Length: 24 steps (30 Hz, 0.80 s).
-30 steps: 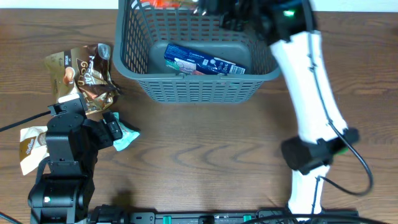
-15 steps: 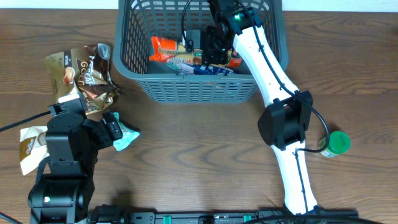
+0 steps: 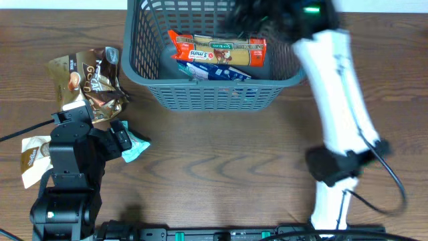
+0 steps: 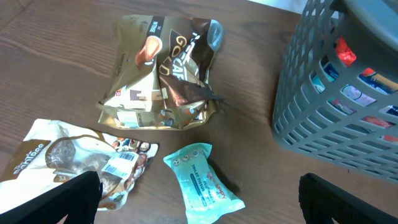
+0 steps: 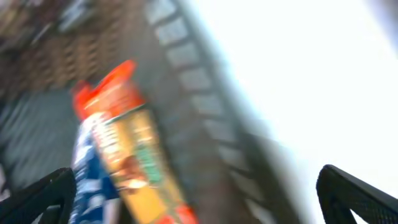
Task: Pack container
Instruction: 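Carry the spaghetti pack into the basket and release it, then move the right gripper to the green-capped jar and grasp it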
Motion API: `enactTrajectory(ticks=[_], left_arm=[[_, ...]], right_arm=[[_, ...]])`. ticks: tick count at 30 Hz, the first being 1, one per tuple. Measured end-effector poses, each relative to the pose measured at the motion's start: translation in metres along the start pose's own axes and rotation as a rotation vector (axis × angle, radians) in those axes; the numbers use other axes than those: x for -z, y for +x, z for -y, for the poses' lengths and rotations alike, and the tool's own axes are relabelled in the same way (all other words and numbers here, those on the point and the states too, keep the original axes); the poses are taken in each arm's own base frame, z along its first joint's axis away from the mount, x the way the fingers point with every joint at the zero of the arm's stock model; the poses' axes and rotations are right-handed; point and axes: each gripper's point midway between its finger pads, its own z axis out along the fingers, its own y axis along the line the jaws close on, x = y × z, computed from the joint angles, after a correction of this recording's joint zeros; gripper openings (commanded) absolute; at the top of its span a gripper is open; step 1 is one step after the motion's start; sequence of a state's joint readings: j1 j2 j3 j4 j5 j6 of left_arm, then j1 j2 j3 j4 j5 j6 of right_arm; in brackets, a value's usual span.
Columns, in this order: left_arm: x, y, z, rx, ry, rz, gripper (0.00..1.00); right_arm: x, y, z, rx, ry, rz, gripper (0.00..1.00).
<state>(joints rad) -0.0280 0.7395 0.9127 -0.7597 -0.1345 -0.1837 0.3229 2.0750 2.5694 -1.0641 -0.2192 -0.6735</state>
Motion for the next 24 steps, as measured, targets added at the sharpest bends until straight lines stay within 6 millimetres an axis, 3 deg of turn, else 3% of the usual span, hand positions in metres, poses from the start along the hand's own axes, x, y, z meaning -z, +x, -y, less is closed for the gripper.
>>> enactTrajectory(ticks=[1,2,3,5,7,10,13,18,21,24], left_arm=[[0.000,0.000,0.000,0.000,0.000,0.000,0.98],[0.000,0.000,0.000,0.000,0.000,0.000,0.99],[0.000,0.000,0.000,0.000,0.000,0.000,0.98],[0.000,0.000,0.000,0.000,0.000,0.000,0.99],[0.000,0.000,0.000,0.000,0.000,0.000,0.99],[0.000,0.000,0.000,0.000,0.000,0.000,0.99],[0.000,0.000,0.000,0.000,0.000,0.000,0.98],[0.000,0.000,0.000,0.000,0.000,0.001,0.98],[0.000,0.000,0.000,0.000,0.000,0.000,0.98],[0.000,0.000,0.000,0.001,0.000,0.001,0.98]], right_arm=[[0.026,-0.002,0.020,-0.071,0.067,0.012,0.99],[0.065,0.007,0.048,-0.201,0.159,0.007,0.99],[0.090,0.018,0.064,-0.291,0.219,-0.007,0.99],[0.142,0.057,0.093,-0.531,0.347,-0.067,0.99],[0.183,0.109,0.108,-0.799,0.462,-0.154,0.99],[0.213,0.184,0.098,-1.165,0.574,-0.342,0.99],[0.234,0.242,0.085,-1.431,0.674,-0.509,0.99],[0.255,0.288,0.083,-1.627,0.741,-0.558,0.99],[0.261,0.302,0.061,-1.679,0.724,-0.625,0.99],[0.269,0.311,0.022,-1.702,0.700,-0.717,0.99]])
